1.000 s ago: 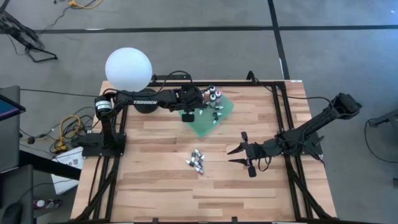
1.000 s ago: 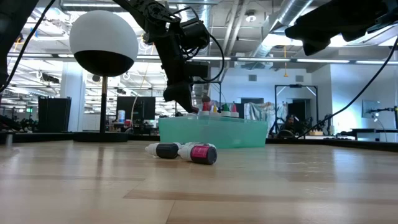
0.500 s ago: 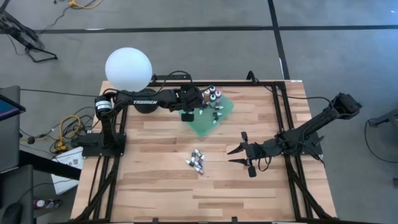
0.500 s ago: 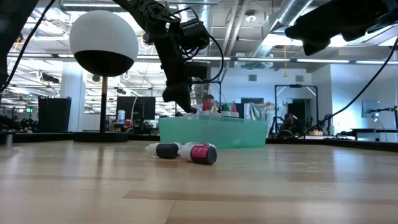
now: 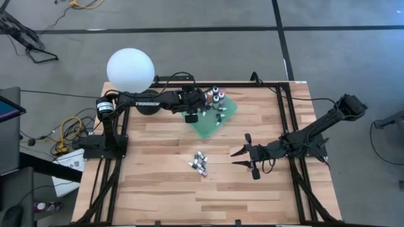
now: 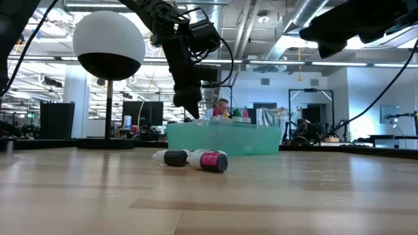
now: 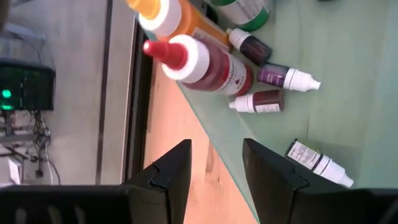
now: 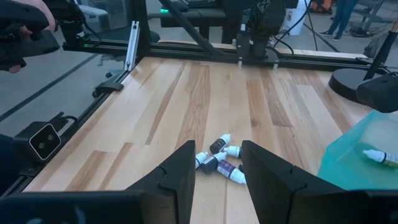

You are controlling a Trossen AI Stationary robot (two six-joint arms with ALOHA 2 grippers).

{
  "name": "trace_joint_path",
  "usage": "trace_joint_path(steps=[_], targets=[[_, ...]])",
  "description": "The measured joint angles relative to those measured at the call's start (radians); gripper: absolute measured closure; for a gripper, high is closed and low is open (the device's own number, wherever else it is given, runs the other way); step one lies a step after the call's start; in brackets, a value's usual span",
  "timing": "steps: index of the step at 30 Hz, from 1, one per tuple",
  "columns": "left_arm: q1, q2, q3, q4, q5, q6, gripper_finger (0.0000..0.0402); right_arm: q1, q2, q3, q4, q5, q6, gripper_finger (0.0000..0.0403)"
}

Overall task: Pick & Place food coloring
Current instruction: Put the black food coloring bottle into the green bin

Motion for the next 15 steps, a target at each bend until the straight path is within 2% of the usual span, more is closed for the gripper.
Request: trace_joint_path(steps=[11,15], targets=[[-0.11,-0.011,0.0,-0.008,0.001,-0.038,0.0262,0.0,0.0,0.0,-0.024,0.001,0.007,0.028],[-0.174,-0.031,0.0,-0.022,0.038,-0.064,0.0262,0.0,0.0,0.0,-0.045,0.002,0.008,0.028]])
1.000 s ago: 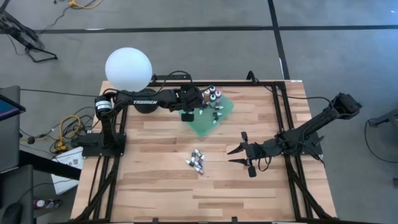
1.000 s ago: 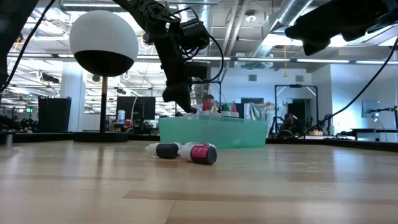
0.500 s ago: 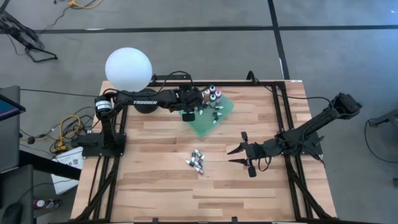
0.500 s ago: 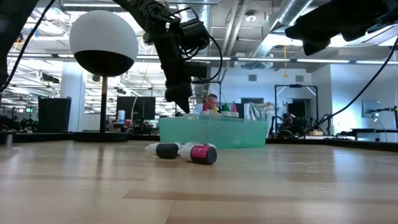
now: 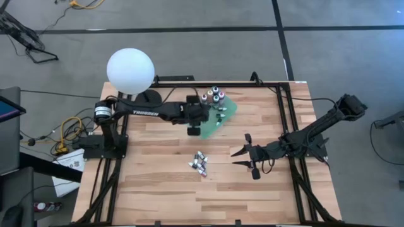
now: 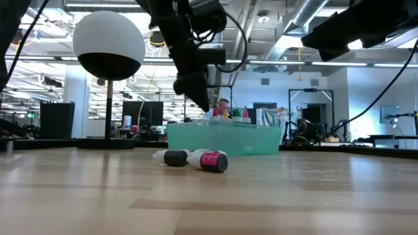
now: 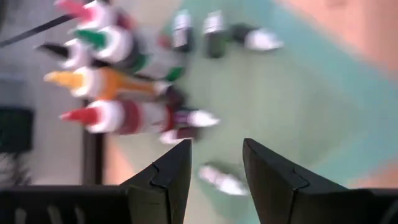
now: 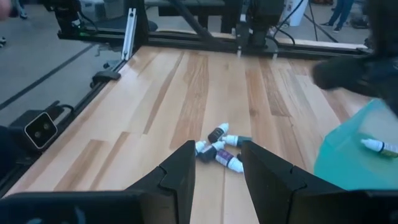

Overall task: Pick & Place food coloring
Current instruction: Put the black food coloring bottle into the green bin

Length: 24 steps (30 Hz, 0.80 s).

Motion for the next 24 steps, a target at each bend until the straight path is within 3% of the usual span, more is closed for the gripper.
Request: trace_joint_path(steps=[7,12,24], targets=[[-0.098,-0.068,-0.001,-0.032,0.086,-0.022,0.0262,0.0,0.0,0.0,-0.005,0.001,-0.001,0.028],[-0.14,-0.197,-0.059,-0.003,0.127,-0.043,0.0262,0.0,0.0,0.0,-0.01,0.003,-0.001,0.028],[-0.174,-0.65,-0.448,0.295,0.119,-0.152,0.0262,0.0,0.0,0.0,0.0,0.003,-0.01,0.028]])
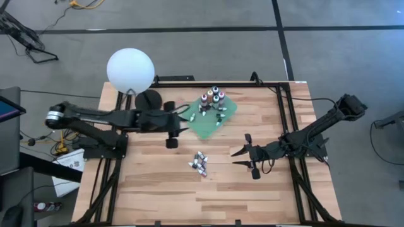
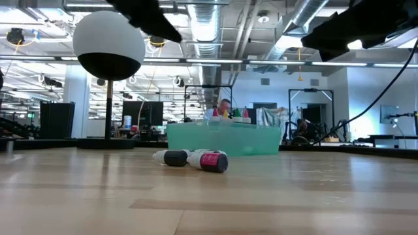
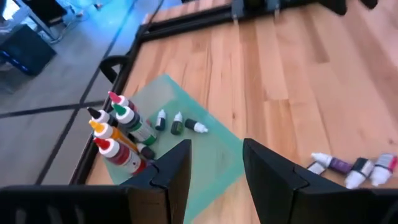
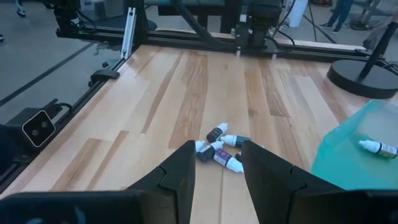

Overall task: Pick & Place food coloring
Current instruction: Put the black food coloring bottle into the green bin

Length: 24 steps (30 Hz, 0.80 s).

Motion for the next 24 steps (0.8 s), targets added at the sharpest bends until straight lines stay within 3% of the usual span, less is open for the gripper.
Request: trace_joint_path(steps=[9,19,24], targets=[[-0.027,-0.195,-0.162,0.039,0.0,-0.167,0.0262,-0.031,0.0,0.0,0.11,0.043,-0.073,0.0282],[-0.021,-0.205,-0.174,0.052,-0.025,-0.289,0.0262,-0.079,0.0,0.0,0.113,0.022,0.003,0.0282],[-0.027,-0.197,-0.174,0.067,0.092,-0.307,0.0262,-0.099,0.0,0.0,0.097,0.019,0.052,0.0282]])
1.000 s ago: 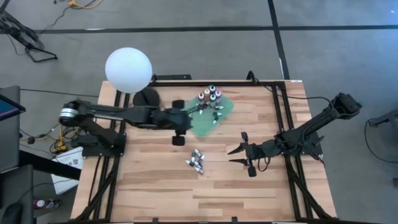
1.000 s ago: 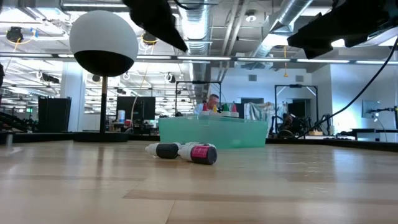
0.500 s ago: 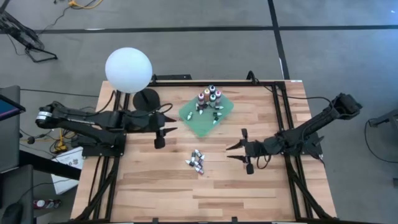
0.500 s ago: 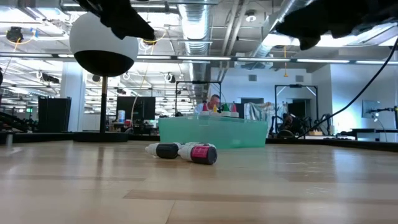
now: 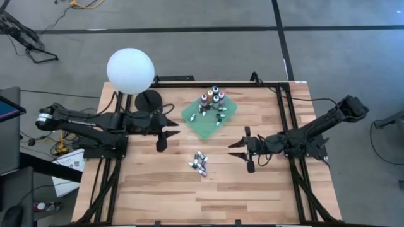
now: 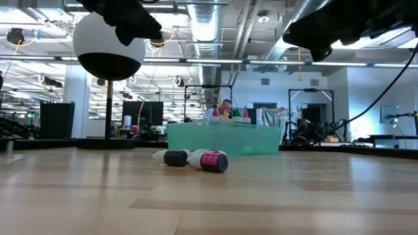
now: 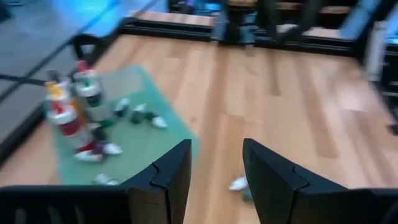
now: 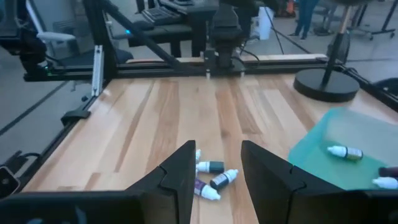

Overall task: Pick & Place food coloring
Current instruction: Put the black food coloring bottle into the green bin

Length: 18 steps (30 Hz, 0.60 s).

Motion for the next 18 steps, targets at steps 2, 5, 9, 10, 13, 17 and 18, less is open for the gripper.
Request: trace_joint_path(steps=[2,5,9,10,13,17,18], targets=[[-0.009,0.016,0.0,0.015,0.038,0.013,0.0262,-0.007,0.0,0.0,0.0,0.0,0.003,0.0282],[-0.035,0.044,0.001,0.047,0.085,0.068,0.0262,-0.013,0.0,0.0,0.0,0.0,0.003,0.0282],[-0.059,0.097,0.001,0.06,0.135,0.13,0.0262,-0.013,0.0,0.0,-0.001,0.0,0.003,0.0282],[-0.061,0.109,0.001,0.063,0.143,0.134,0.0262,-0.013,0.0,0.0,0.0,0.0,0.003,0.0282],[-0.062,0.153,0.001,0.08,0.145,0.132,0.0262,-0.013,0.0,0.0,-0.001,-0.001,0.002,0.0282],[-0.065,0.195,0.001,0.074,0.145,0.134,0.0262,-0.013,0.0,0.0,-0.001,-0.001,0.003,0.0282],[-0.07,0.203,0.001,0.072,0.145,0.135,0.0262,-0.013,0.0,0.0,-0.001,-0.001,0.002,0.0282]])
